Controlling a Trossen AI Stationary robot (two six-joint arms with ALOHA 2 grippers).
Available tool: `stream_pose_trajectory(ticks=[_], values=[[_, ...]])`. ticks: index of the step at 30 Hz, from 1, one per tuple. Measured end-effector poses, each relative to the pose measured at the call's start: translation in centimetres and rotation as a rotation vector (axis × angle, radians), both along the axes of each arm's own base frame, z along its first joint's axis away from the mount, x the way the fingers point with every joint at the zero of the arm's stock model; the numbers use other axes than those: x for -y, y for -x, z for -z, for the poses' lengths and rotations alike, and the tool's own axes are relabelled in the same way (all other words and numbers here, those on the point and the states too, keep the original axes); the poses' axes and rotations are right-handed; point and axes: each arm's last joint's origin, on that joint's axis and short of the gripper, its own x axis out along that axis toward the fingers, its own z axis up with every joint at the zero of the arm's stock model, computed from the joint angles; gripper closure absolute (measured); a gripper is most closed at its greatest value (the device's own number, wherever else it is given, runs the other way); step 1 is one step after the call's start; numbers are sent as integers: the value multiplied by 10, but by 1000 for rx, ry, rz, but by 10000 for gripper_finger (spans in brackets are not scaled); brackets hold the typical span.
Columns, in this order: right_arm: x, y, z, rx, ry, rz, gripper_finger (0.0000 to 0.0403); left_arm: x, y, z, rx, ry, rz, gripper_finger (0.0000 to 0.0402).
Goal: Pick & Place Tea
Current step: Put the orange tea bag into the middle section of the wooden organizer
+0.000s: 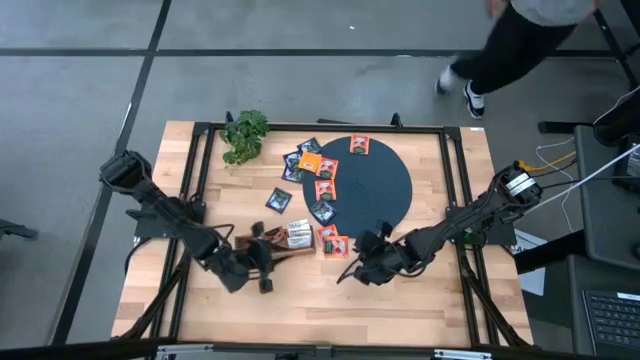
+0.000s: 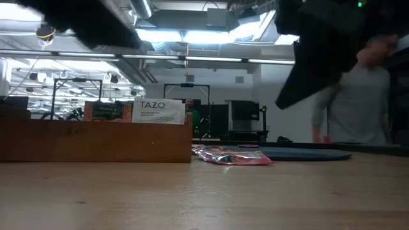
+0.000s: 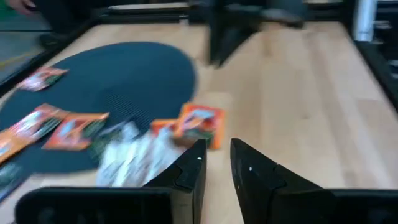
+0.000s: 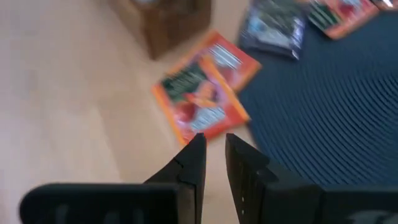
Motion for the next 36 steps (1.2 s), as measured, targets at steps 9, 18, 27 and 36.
stream_pose_trajectory(ticks=[9,18,27,36], values=[[11,17,32,-31,-101,70,339,-8,-65,4,-144,-66,148,356],[11,19,41,12,-188,63,339,0,-93,28,-206,-38,144,374],[10,18,40,22,-178,51,339,-3,-95,57,-332,-79,126,398],[12,17,40,27,-167,44,339,-36,-87,66,-502,-157,-97,395]])
